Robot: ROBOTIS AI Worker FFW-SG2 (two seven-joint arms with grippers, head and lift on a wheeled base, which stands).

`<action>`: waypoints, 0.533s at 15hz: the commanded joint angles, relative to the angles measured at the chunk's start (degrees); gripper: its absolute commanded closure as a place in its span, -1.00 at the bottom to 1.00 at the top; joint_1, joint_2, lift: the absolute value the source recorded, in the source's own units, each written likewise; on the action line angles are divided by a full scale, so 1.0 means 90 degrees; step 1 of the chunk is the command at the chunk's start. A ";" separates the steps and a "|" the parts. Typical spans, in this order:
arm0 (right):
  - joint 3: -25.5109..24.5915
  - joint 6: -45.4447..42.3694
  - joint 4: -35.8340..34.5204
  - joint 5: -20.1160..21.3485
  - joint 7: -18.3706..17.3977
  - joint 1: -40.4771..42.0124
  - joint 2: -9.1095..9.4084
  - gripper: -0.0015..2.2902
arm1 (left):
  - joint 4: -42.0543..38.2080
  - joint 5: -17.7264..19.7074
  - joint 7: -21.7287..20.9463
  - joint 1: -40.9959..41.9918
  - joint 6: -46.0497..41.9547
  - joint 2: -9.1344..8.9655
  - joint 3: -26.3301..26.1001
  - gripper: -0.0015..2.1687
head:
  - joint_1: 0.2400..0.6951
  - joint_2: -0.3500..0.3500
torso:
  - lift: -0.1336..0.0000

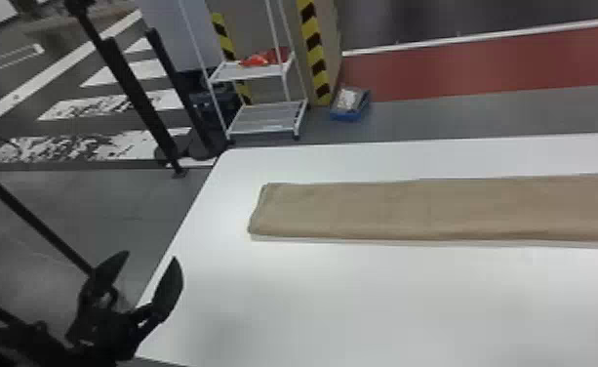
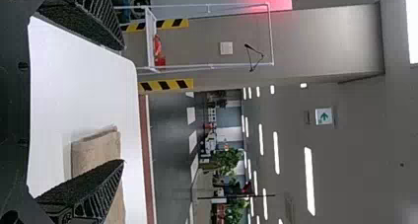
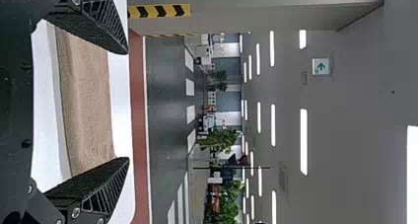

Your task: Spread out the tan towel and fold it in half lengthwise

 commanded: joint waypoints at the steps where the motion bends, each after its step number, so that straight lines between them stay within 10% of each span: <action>1: -0.0007 -0.0020 -0.0049 0.0000 0.0001 0.0038 0.0006 -0.88 | -0.0008 0.0002 -0.0018 0.0011 0.0012 -0.0016 -0.0009 -0.93 | 1.00 1.00 | -0.84; 8: 0.0051 0.0000 -0.0156 0.0000 0.0001 0.0038 0.0006 -0.88 | 0.0012 0.0051 -0.0018 0.0011 0.0012 -0.0026 0.0050 -0.93 | 1.00 1.00 | -0.84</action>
